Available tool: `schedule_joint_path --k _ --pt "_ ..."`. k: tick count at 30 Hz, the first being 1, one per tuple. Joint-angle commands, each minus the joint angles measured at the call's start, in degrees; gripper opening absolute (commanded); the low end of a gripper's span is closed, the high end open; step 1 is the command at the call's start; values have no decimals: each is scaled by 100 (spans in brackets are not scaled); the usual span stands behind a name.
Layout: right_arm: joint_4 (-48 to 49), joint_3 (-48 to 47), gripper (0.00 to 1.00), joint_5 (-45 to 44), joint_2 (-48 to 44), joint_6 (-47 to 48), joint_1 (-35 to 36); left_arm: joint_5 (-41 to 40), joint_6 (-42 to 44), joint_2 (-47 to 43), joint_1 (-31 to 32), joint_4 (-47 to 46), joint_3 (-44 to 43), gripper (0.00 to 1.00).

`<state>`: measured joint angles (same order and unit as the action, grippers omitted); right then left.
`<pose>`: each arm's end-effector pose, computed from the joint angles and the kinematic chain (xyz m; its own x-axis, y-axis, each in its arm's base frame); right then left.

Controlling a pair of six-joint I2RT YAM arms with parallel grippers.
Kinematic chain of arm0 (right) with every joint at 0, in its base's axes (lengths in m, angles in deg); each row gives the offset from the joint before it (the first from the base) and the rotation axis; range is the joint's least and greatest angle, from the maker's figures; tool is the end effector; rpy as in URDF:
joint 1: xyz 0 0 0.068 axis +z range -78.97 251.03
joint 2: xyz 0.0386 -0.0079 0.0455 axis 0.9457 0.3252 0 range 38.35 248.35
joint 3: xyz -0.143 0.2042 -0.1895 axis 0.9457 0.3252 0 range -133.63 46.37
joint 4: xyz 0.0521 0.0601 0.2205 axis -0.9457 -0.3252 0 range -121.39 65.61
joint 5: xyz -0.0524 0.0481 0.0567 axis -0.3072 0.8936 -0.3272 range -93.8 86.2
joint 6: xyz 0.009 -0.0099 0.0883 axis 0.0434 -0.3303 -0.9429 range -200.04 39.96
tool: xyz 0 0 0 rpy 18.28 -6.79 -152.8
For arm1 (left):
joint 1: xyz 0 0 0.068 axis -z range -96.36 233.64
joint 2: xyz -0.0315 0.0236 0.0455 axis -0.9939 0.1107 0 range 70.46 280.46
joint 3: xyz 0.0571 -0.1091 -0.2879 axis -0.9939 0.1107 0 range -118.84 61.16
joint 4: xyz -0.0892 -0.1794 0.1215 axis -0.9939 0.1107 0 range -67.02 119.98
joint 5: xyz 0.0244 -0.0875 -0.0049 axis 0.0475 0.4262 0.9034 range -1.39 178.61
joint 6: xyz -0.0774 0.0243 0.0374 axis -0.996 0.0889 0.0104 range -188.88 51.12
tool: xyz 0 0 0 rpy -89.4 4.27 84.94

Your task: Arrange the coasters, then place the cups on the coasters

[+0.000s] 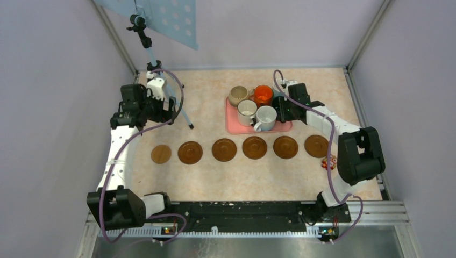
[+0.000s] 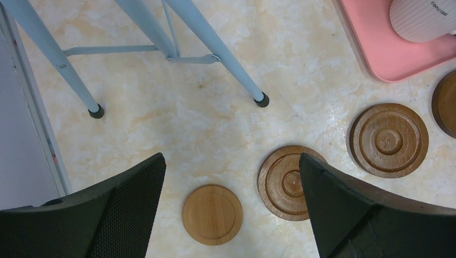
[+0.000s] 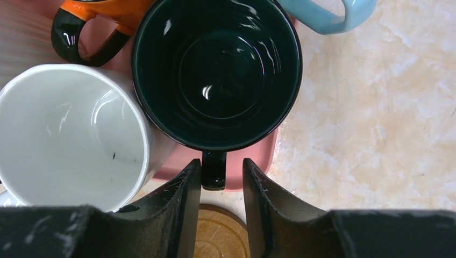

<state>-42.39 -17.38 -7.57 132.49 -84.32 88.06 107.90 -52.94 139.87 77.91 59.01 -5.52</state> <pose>0.3463 0.1007 0.2460 -0.7318 -0.1464 -0.6656 -0.1966 0.9805 0.0005 0.2487 -0.0015 0.3558 -0.5544 0.2049 -0.8066 0.3269 0.9449 0.0153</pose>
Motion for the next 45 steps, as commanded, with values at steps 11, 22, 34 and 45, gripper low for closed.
schedule_joint_path --k 11,22,34,45 --pt "350 -10 33 61 155 184 -91 -110 -182 -151 -15 -227 65 99" --pt "870 333 33 53 253 287 -105 -139 -390 -52 -18 -125 -86 99" --pt "1521 723 22 32 169 689 -121 -309 -523 -65 -24 -122 -120 99" --pt "1954 1251 1 169 -478 1038 -129 -392 -605 -68 -24 -240 -50 99"
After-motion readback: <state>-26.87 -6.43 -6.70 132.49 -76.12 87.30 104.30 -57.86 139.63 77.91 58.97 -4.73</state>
